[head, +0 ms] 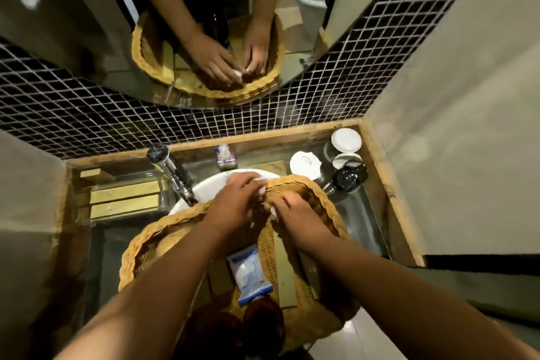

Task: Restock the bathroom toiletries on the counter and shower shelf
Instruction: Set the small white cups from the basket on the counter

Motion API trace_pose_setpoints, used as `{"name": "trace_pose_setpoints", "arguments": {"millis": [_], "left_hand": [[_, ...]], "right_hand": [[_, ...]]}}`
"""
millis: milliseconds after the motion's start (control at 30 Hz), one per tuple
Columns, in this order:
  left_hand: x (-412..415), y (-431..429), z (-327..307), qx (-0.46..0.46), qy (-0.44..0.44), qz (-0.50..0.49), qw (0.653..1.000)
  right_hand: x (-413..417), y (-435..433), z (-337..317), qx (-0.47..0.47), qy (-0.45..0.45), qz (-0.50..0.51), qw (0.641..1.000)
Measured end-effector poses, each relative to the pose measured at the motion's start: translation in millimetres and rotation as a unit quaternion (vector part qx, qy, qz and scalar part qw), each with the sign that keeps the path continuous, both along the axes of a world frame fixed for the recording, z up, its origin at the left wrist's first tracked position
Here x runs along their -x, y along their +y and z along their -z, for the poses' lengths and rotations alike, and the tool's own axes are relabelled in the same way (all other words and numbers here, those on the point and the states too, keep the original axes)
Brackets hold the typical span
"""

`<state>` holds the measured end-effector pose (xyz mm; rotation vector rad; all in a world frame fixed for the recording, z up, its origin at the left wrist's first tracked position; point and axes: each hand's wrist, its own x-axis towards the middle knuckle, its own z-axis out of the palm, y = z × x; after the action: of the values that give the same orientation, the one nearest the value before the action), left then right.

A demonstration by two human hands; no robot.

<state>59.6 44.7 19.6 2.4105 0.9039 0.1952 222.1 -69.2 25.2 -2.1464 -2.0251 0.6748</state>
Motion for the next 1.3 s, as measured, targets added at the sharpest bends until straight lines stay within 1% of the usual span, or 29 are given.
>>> {"name": "trace_pose_setpoints", "arguments": {"millis": [67,100,200,300,367,433,533,600,667,867,1033,1100,1200,1300], "left_hand": [[-21.0,15.8,-16.8,-0.033,-0.019,-0.001,0.999],[-32.2,23.7,-24.0,-0.057,-0.028,0.005,0.998],[-67.7,46.0,-38.7,-0.115,-0.040,0.031,0.992],[-105.8,63.9,-41.2,-0.119,-0.027,0.067,0.990],[-131.6,71.4,-35.7,-0.118,0.002,0.076,0.990],[-154.7,75.4,-26.0,-0.120,0.035,0.086,0.988],[-180.2,79.8,-6.8,-0.143,0.099,0.151,0.973],[-191.1,83.6,6.5,-0.138,0.140,0.200,0.960],[-198.2,86.2,20.0,-0.132,0.160,0.230,0.951],[-210.2,90.6,60.4,-0.071,0.216,0.232,0.946],[-212.8,94.4,85.9,-0.049,0.202,0.213,0.955],[-214.2,96.4,92.4,-0.050,0.195,0.214,0.956],[-211.4,97.0,98.6,-0.077,0.193,0.240,0.948],[-204.8,93.0,102.6,-0.062,0.204,0.256,0.943]], "right_hand": [[-18.7,4.1,-16.0,-0.065,-0.008,0.019,0.998],[-28.0,7.2,-21.3,-0.076,-0.012,0.032,0.996],[-54.0,18.5,-29.0,-0.085,0.013,0.123,0.989],[-79.7,26.1,-25.2,-0.100,0.026,0.177,0.979],[-95.8,28.3,-18.0,-0.094,0.027,0.205,0.974],[-108.1,29.7,-8.0,-0.068,0.033,0.240,0.968],[-118.8,33.6,9.6,-0.049,0.033,0.280,0.958],[-121.8,37.9,19.5,-0.049,0.040,0.286,0.956],[-123.4,42.5,28.8,-0.050,0.054,0.282,0.957],[-122.6,38.8,57.8,-0.081,0.101,0.291,0.948],[-128.5,25.3,74.2,-0.069,0.117,0.261,0.956],[-132.3,19.9,77.8,-0.081,0.100,0.235,0.963],[-138.3,10.8,80.1,-0.104,0.084,0.224,0.965],[-141.6,3.3,82.5,-0.109,0.084,0.231,0.963]]}}
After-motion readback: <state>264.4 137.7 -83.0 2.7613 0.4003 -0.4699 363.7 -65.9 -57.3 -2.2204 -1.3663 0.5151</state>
